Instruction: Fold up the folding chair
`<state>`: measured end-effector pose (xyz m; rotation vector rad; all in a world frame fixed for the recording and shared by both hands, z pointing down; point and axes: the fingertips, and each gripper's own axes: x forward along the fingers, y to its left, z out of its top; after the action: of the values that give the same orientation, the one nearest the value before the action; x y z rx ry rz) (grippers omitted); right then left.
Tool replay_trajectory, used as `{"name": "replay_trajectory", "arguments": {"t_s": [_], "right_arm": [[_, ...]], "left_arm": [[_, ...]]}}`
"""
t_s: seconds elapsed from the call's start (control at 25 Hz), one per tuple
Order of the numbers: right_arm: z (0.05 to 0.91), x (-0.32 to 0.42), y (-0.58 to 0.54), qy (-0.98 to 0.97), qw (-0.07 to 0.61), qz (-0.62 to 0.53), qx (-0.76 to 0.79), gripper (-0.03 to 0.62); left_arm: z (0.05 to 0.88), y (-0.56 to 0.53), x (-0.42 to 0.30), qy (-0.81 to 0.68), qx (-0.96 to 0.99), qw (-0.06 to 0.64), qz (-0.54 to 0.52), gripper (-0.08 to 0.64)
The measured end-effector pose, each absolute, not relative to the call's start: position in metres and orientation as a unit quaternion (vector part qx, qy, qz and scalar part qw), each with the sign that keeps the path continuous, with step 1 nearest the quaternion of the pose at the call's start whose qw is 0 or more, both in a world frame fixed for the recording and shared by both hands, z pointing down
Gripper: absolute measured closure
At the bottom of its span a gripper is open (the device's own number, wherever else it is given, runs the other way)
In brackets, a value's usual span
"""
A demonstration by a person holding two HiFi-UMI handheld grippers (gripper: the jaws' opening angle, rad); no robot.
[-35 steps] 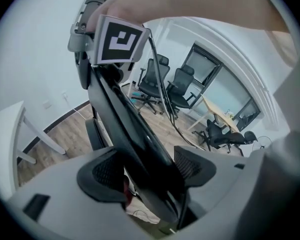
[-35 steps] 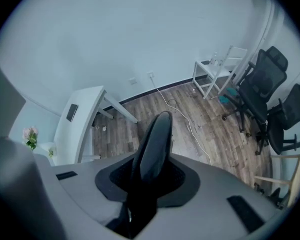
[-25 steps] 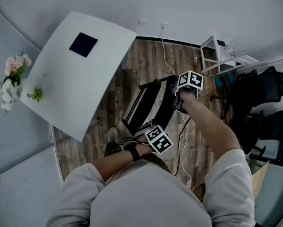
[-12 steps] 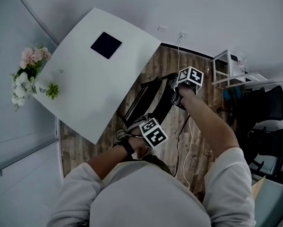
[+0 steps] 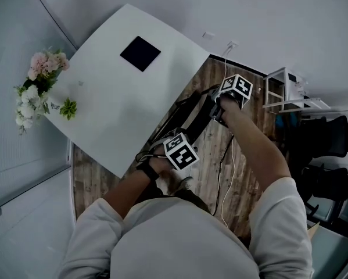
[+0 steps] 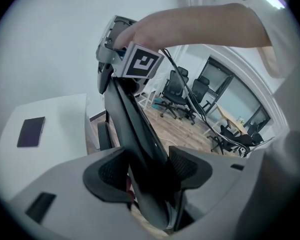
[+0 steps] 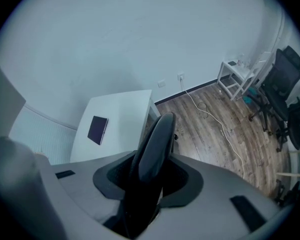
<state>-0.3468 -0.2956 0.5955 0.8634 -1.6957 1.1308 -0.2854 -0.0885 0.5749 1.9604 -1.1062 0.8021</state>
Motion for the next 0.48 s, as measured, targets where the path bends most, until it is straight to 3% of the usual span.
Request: {"name": "replay_trajectory", "arguments": {"t_s": [0.48], "right_arm": [[0.588,-0.427,-0.280,-0.745,0.409,0.454,0.267,0.329]], "left_arm": [[0.582,-0.081,-0.360,-0.484,0.728,0.341,0.347,0.305]]}}
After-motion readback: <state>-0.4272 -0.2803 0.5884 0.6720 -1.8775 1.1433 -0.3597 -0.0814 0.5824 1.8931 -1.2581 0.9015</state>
